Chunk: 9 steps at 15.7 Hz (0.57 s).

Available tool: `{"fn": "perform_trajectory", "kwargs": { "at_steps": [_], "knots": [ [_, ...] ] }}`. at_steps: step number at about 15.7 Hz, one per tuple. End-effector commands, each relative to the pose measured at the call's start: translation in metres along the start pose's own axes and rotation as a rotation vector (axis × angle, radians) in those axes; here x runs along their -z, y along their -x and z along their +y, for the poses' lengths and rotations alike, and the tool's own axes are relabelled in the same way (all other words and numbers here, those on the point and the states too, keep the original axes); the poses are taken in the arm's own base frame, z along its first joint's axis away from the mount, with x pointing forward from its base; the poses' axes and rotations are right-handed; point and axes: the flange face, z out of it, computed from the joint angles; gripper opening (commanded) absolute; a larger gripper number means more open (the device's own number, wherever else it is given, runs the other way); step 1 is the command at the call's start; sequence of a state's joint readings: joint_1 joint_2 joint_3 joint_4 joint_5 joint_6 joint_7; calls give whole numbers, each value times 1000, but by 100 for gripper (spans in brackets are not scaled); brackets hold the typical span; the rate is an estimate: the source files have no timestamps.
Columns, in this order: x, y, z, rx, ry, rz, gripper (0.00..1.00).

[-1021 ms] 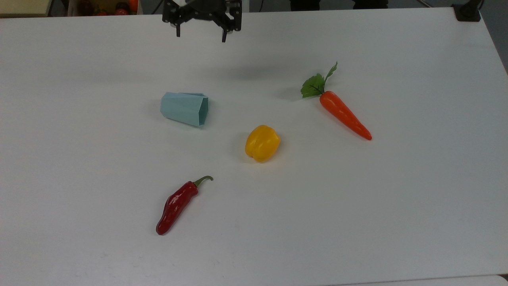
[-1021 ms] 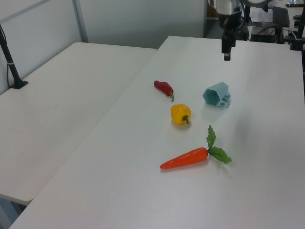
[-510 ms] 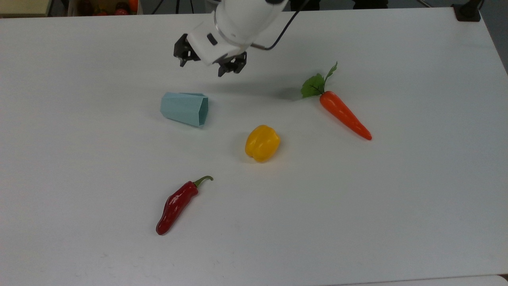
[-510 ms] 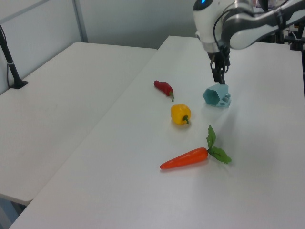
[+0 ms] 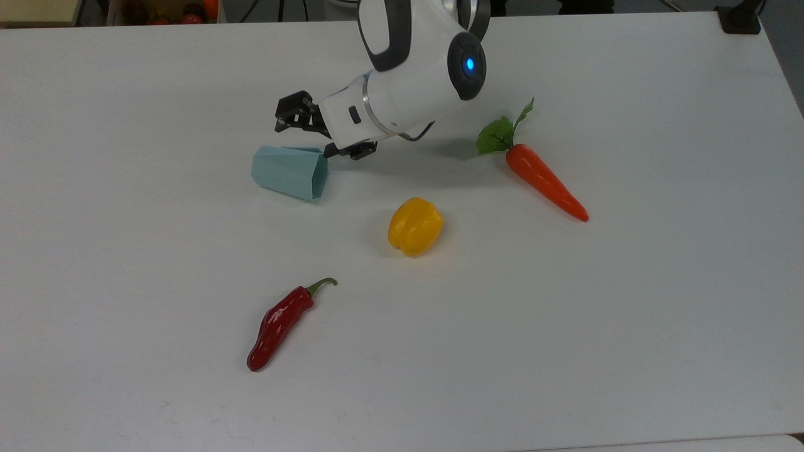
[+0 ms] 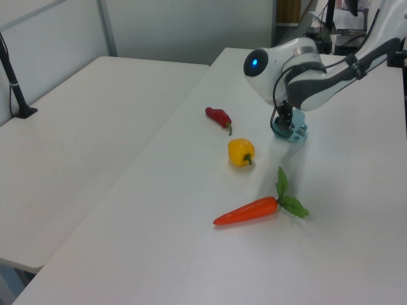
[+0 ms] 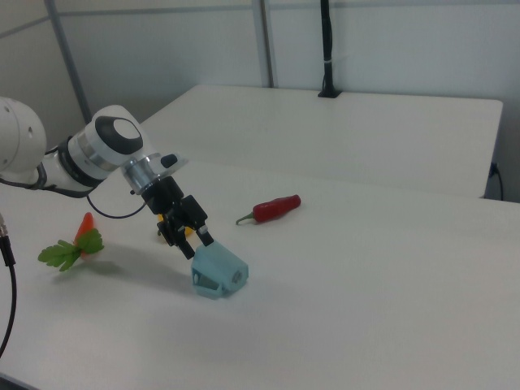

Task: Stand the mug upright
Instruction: 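Move the gripper down to the light-blue mug lying on its side, then close the gripper on the mug's open rim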

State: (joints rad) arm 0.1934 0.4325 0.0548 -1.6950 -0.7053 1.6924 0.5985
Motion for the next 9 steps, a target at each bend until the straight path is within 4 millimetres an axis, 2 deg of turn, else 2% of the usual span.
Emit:
{"fn": "perform_trajectory", "kwargs": {
  "at_steps": [1,3,6,9],
  "knots": [
    [2,-7,-11,-89,-10,54,97],
    [-3,-7,-18,-82,-4,48,97],
    [-7,-9,-17,-70,23,56,86],
    [-24,-14,-18,-53,80,57,76]
  ]
}}
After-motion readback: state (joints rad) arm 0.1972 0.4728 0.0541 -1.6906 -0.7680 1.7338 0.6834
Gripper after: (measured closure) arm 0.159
